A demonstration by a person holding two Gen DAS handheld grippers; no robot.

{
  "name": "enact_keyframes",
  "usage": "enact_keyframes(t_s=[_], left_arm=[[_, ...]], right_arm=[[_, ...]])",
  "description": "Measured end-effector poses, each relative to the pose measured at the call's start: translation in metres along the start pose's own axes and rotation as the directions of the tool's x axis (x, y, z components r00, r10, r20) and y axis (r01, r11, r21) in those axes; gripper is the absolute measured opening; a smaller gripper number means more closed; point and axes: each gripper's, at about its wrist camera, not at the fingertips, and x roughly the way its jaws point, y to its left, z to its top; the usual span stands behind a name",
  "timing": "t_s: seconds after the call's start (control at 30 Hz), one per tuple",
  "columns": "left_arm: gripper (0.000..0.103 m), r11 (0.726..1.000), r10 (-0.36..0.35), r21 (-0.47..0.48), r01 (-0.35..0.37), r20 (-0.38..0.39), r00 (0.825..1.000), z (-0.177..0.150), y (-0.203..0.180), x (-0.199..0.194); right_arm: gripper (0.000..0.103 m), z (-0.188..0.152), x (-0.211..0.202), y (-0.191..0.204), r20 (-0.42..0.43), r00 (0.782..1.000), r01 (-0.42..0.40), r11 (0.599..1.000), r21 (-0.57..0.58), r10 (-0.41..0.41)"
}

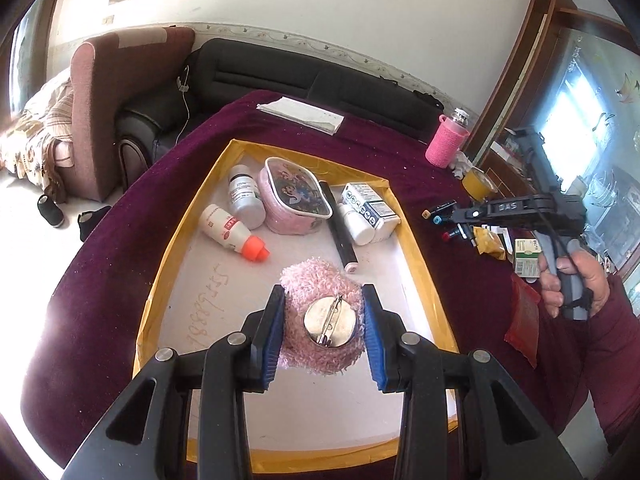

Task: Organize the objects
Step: 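Grasp the pink fuzzy badge with the left gripper while the right gripper grasps a black marker, then lower the pink badge and black marker into the tray and open both grippers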

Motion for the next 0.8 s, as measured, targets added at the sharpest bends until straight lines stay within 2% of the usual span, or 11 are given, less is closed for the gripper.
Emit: enact_keyframes(t_s=[0.17,0.27,0.37,0.5,0.57,0.67,0.8], left_arm=[[0.032,0.999,0.03,0.034,-0.029,-0.037,0.999,0.009,-0.008,0.014],[0.032,0.992,0.069,0.108,-0.065,-0.033,0.997,0.023,-0.022,0.022],[0.032,0.983,0.111,0.158,-0.099,-0.071,0.991,0.034,-0.029,0.044],[0.032,0.978,0.15,0.164,-0.125,-0.148,0.977,0.037,-0.02,0.074],[0.032,0.975,0.179,0.165,-0.152,-0.166,0.97,0.039,-0.015,0.085],[0.032,0.982,0.162,0.126,-0.138,-0.206,0.965,0.044,-0.008,0.093],[0.033,0.979,0.188,0.117,-0.165,-0.223,0.957,0.046,-0.006,0.098]], right_arm=[[0.01,-0.011,-0.033,0.026,0.043,0.988,-0.151,0.988,-0.025,0.152],[0.01,-0.013,-0.031,0.051,0.018,0.971,-0.239,0.97,-0.045,0.24],[0.01,-0.019,-0.017,0.076,-0.026,0.952,-0.306,0.951,-0.044,0.306],[0.01,-0.027,0.011,0.104,-0.076,0.946,-0.32,0.946,-0.052,0.315],[0.01,-0.028,0.021,0.114,-0.087,0.952,-0.298,0.952,-0.064,0.292],[0.01,-0.025,0.037,0.118,-0.107,0.962,-0.258,0.963,-0.074,0.25],[0.01,-0.029,0.048,0.119,-0.124,0.969,-0.223,0.973,-0.054,0.215]])
